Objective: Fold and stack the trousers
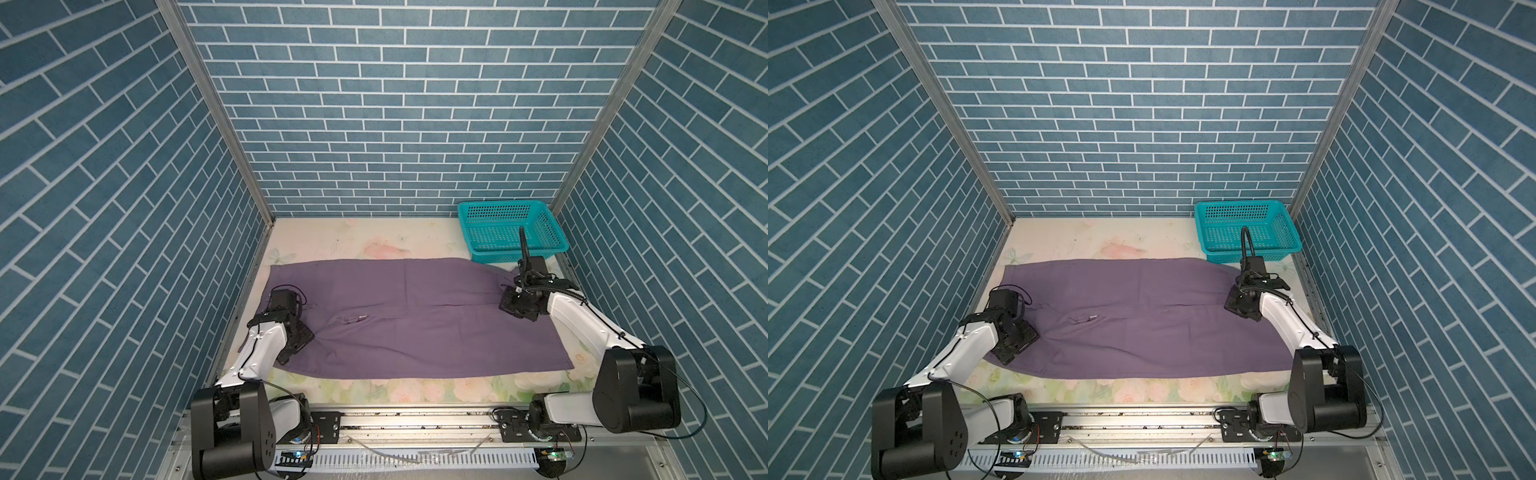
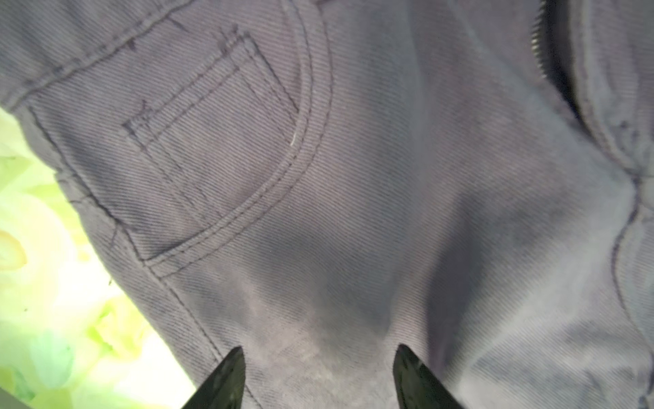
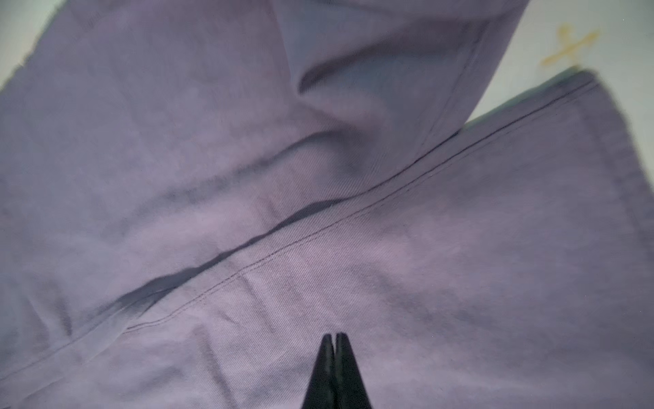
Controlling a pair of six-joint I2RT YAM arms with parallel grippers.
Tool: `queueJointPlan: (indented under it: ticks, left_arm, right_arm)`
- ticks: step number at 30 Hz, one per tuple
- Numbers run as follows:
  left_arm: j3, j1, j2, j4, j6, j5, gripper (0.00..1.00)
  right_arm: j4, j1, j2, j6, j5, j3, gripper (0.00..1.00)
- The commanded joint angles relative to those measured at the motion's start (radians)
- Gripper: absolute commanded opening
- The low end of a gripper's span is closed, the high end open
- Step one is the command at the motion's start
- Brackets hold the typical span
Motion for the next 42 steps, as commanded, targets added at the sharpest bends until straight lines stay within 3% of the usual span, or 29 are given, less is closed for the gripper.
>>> queueJointPlan:
  ticks: [1,8,12,16,21,29,34,42]
  left_arm:
    - [0.048,-0.002,0.012,0.003,0.017,0.044,0.57]
    - [0.194,-0.214,0.138,0.104,-0.030,0.021,0.54]
    - [0.260,-0.287,0.249,0.188,-0.105,0.089,0.62]
    - [0.378,-0.401,0.384,0.241,-0.129,0.101,0.63]
    - [0.506,-0.514,0.554,0.241,-0.109,0.117,0.60]
    - [0.427,-0.523,0.571,0.289,-0.137,0.102,0.59]
    - [0.376,-0.511,0.571,0.295,-0.134,0.090,0.59]
    - [0.278,-0.457,0.537,0.321,-0.136,0.067,0.59]
  right_arm:
    - [0.064,0.008,0.020,0.052,-0.007,-0.081,0.00]
    - [0.070,-0.044,0.040,0.096,0.015,-0.177,0.00]
    - [0.057,-0.075,-0.006,0.117,0.032,-0.213,0.00]
    - [0.053,-0.104,-0.057,0.098,0.062,-0.152,0.00]
    - [0.217,-0.142,-0.017,0.099,0.027,-0.040,0.00]
    - [0.482,-0.184,0.184,0.145,-0.061,0.048,0.00]
    - [0.543,-0.216,0.301,0.175,-0.079,0.075,0.00]
    - [0.479,-0.259,0.277,0.259,0.046,-0.020,0.00]
